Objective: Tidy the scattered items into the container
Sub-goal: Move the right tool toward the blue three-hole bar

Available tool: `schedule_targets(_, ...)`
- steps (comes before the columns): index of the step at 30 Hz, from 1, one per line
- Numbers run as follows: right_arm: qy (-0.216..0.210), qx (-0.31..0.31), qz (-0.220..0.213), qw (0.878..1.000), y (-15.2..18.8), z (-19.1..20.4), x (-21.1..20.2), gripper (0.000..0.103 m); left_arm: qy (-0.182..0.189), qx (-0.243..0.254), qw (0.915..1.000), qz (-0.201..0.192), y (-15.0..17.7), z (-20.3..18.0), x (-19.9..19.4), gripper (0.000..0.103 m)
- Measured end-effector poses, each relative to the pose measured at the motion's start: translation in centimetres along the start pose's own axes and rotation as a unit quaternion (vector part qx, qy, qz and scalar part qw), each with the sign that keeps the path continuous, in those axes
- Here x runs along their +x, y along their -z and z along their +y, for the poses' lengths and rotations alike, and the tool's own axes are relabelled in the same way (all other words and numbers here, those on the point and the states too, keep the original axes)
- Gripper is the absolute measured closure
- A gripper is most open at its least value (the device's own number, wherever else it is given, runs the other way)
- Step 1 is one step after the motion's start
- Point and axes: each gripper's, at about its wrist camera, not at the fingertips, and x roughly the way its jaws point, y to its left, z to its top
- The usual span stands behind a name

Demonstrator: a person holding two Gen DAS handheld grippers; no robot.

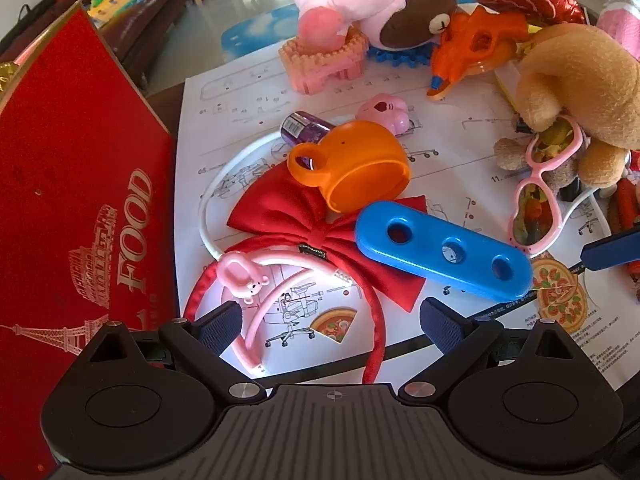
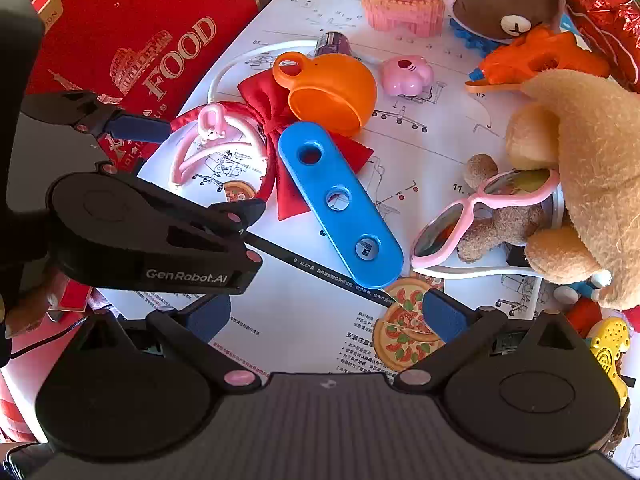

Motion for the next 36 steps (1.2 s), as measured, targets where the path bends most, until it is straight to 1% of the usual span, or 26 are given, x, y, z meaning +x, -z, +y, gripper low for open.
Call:
schedule_targets(4,0.001,0.001,0.0,1.0,0.1,0.1,-0.1,0.001,0.002,0.0,1.0,0.004,0.0,0.0,0.0,0.002)
schedule_targets(28,-0.006,-0.001,-0.003,1.0,-0.2,-0.1,-0.3,0.001,0.007,0.003,1.0,0.003,-0.5,0.3,-0.1,0.002)
schedule_targets(36,-0.01,-0.001,-0.003,1.0,-0.3,-0.2,-0.3,0.001,0.006,0.009,0.9999,0.003,-1.4,0.5,0.3,0.002)
